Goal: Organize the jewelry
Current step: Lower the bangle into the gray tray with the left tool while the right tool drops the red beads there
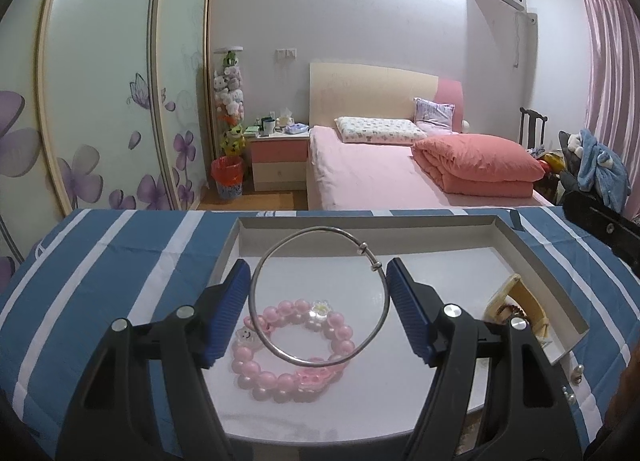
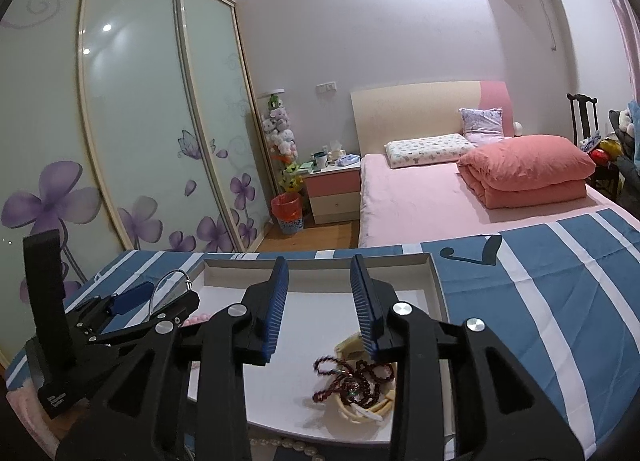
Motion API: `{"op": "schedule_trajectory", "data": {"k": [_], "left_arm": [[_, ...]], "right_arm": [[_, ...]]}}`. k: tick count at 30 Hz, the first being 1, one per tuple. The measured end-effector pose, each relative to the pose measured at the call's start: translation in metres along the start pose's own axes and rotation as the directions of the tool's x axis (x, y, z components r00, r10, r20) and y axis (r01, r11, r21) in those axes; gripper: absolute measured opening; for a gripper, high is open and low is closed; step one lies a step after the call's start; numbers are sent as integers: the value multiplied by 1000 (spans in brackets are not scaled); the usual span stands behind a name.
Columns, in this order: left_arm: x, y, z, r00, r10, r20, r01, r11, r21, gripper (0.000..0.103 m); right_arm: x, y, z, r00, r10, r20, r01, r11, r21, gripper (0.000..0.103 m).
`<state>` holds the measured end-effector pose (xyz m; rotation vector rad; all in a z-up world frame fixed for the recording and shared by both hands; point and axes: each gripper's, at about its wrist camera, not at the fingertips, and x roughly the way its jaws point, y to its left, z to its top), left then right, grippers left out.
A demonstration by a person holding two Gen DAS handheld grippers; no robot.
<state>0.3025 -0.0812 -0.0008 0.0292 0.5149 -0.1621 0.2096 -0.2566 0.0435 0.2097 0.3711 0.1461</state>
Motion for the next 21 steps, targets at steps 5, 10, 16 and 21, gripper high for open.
{"op": "schedule_trajectory", "data": {"k": [5,10,16,21], "left_arm": [[1,3,1,1000,-10,0,10,1000,-10,72],[2,4,1,1000,-8,0,8,1000,-13,73],[-1,7,3,1000,-4,3,4,1000,-24,73],[-14,11,4,1000,-12,11,12,1000,-26,73]], "right_arm": [[1,-1,-1,1000,-1,-3,1,1000,-2,34],[1,-2,0,1000,-3,-4,3,1000,-4,34],[2,-2,0,1000,-4,-4,4,1000,-1,34],[-4,-3,1,1000,-9,2,9,1000,-1,34]]}}
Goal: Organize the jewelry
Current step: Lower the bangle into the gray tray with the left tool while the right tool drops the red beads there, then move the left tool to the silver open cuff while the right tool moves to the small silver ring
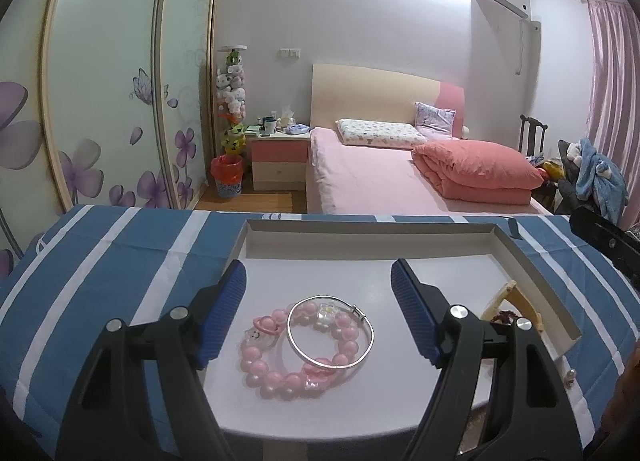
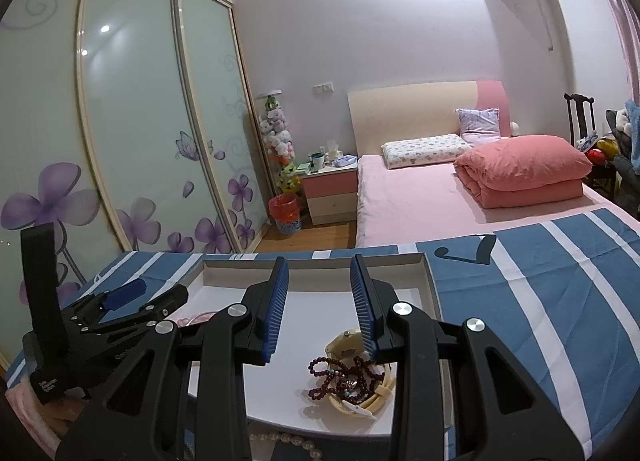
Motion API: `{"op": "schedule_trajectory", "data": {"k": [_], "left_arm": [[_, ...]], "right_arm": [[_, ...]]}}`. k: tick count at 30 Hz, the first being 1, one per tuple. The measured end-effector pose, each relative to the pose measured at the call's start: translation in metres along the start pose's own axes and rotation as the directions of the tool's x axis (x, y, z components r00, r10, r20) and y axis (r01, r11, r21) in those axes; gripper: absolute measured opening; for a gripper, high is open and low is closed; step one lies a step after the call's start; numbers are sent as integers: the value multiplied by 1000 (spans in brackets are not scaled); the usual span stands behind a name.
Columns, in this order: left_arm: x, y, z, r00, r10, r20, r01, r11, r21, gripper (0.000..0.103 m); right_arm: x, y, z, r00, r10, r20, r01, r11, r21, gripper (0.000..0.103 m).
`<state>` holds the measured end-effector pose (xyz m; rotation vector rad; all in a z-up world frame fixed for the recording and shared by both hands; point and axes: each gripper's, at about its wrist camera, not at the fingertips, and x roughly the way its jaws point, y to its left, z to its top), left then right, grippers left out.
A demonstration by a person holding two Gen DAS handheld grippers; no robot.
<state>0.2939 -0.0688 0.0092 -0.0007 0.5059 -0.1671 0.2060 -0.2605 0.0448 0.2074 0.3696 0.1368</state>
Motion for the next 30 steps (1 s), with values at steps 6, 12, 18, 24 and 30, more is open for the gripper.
{"op": "schedule_trajectory", "data": {"k": [6,12,18,24,30], "left_arm": [[-35,0,-14,999,-48,-5,48,998,51,73],[-67,-2,-48,988,-122,-94,131,987,96,77],[-76,-19,-74,975,-142,-173,164,979,121,82],[-65,-39,-92,952,-96,-290,145,978,152,88],[-48,-45,-99,924,-43,-381,117,978,173,88]], "right_arm": [[-20,2,-8,1000,5,-28,-5,1000,-8,34],[-54,3,-28,998,7,-66,-8,1000,-20,34],[-77,4,-46,995,5,-99,-5,1000,1,34],[-95,3,-54,995,12,-99,-11,1000,11,34],[-103,1,-60,995,19,-98,-17,1000,19,34]]}}
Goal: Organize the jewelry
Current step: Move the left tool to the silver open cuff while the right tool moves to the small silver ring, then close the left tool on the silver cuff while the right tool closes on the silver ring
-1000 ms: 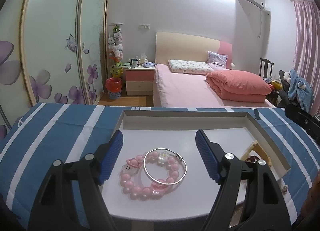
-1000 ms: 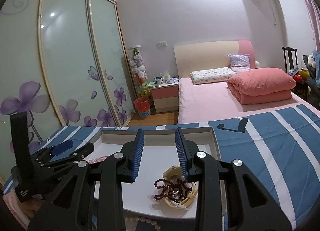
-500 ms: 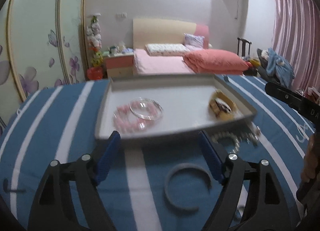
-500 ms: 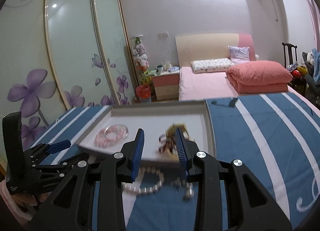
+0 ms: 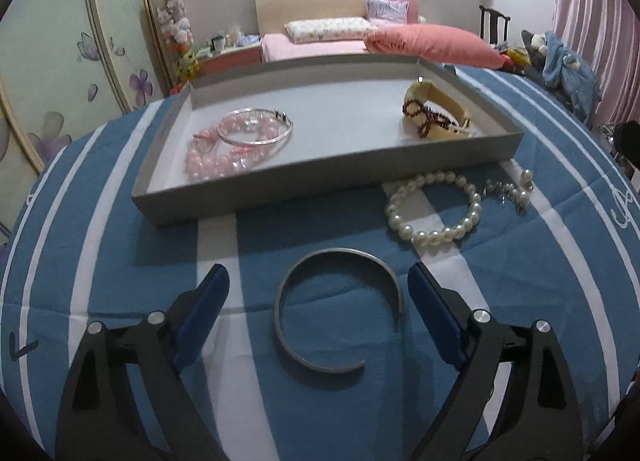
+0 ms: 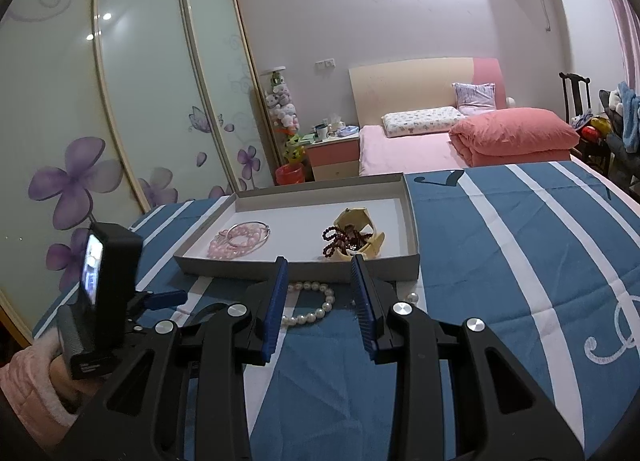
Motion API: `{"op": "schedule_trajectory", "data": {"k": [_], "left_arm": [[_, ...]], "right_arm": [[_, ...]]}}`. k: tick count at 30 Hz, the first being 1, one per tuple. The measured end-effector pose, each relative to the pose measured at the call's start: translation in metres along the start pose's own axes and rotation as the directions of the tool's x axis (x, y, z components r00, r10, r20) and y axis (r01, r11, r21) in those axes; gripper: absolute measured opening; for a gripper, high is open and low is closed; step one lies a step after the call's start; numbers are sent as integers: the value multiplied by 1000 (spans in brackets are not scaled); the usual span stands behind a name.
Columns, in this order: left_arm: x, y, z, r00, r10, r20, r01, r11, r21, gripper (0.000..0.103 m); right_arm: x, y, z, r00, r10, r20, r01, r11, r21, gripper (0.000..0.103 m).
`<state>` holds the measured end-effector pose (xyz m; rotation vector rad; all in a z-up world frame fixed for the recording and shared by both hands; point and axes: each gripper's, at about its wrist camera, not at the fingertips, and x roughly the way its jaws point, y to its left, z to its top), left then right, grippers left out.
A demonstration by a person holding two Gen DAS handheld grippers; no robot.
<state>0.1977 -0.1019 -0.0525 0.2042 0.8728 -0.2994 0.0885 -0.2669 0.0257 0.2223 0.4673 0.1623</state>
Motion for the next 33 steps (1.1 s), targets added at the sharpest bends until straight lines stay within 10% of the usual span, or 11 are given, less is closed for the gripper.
{"op": "schedule_trajectory", "data": {"k": [5,7,18,33], "left_arm": [[8,5,0,999,3,-39,-4,1000,-19,84],[6,9,0,999,-13,-32,12,999,-35,63],[-3,63,-10,998,60,-32,-64,991,-118,63],[-12,105,-18,993,111,-43,-117,975,-189,63]], "right_arm": [[0,-2,-3,1000,4,-10,-4,1000,10,34],[0,0,-6,1000,6,-18,-6,1000,10,34],[5,11,-28,991,61,-120,-64,998,-16,34],[38,65,-71,902,112,-417,-197,966,-166,32]]}}
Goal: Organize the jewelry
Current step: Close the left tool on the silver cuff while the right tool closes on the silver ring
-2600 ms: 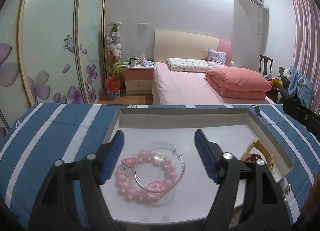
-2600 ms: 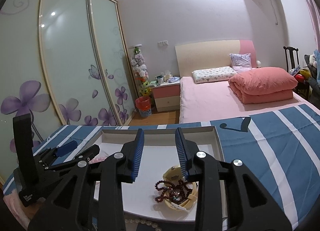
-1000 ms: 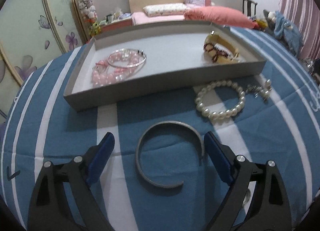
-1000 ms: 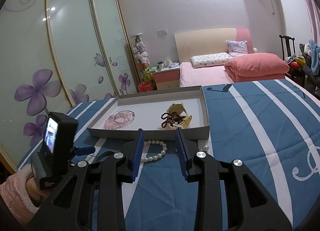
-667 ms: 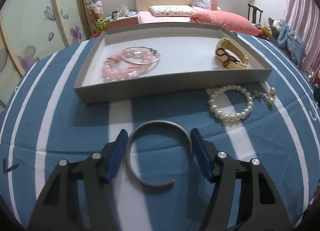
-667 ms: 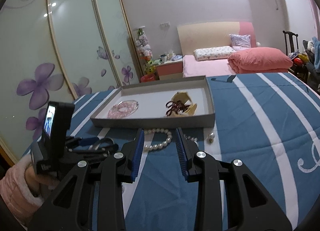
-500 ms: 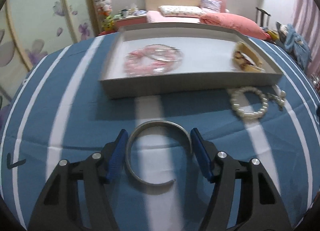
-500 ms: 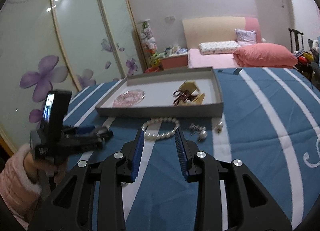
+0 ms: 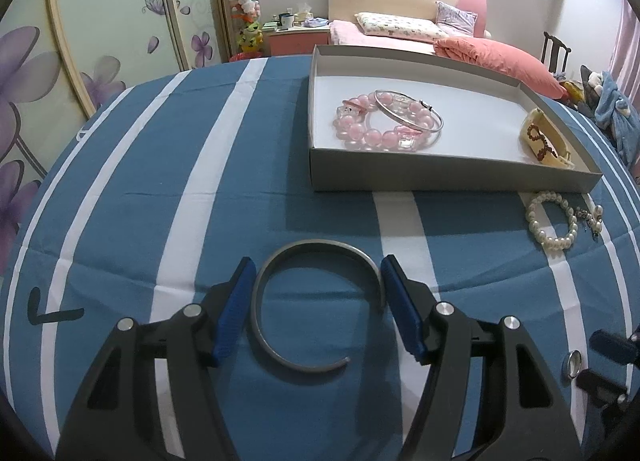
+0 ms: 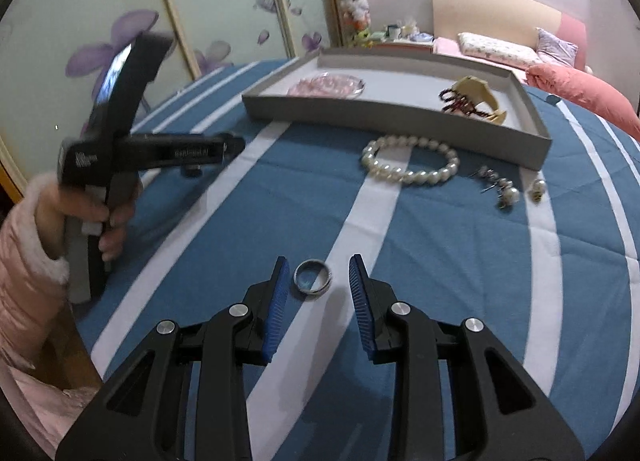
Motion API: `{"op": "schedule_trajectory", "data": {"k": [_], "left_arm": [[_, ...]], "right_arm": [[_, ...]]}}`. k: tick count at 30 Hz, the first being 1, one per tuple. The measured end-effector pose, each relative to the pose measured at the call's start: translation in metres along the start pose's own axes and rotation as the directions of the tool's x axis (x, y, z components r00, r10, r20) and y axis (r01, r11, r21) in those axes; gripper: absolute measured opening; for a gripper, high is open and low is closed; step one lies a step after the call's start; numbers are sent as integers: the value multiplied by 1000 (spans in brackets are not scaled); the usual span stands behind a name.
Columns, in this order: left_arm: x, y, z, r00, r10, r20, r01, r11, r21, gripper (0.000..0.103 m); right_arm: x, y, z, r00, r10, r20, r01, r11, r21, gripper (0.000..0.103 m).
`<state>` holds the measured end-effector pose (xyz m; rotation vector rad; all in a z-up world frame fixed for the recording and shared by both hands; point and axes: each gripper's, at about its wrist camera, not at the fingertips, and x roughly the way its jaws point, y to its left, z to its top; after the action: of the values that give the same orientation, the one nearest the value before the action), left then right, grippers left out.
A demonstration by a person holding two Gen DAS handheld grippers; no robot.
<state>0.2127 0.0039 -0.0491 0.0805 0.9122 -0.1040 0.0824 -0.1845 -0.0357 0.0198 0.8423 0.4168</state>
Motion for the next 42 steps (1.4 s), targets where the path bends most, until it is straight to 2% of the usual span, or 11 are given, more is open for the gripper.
{"op": "schedule_trajectory", "data": {"k": [9,12,17,21,26,34,42], "left_arm": [[0,0,0,1000,0,0,0,1000,0,63],[0,0,0,1000,-1,0,1,1000,0,63],[0,1,0,1000,-1,0,1,1000,-1,63],[0,1,0,1000,-3,0,3,1000,-2,63],[-2,-2,-1,1000,-10,5,10,1000,-19,63],[-14,7,-12,998,-53,23,55,996,-68,63],[-34,25,-12,995,-65,81,74,991,-115,63]], "right_arm": [[4,13,-1,999,-47,-24,46,997,-60,32],[6,17,-1,997,-80,-23,77,992,-99,23],[3,13,-4,995,-97,-21,94,990,-105,23],[-5,-5,-4,992,-126,1,126,991,-42,23],[-24,-29,2,986,-149,72,146,988,46,23],[-48,-61,8,967,-193,164,168,974,154,23],[-66,-81,13,945,-229,232,177,958,224,23]]}}
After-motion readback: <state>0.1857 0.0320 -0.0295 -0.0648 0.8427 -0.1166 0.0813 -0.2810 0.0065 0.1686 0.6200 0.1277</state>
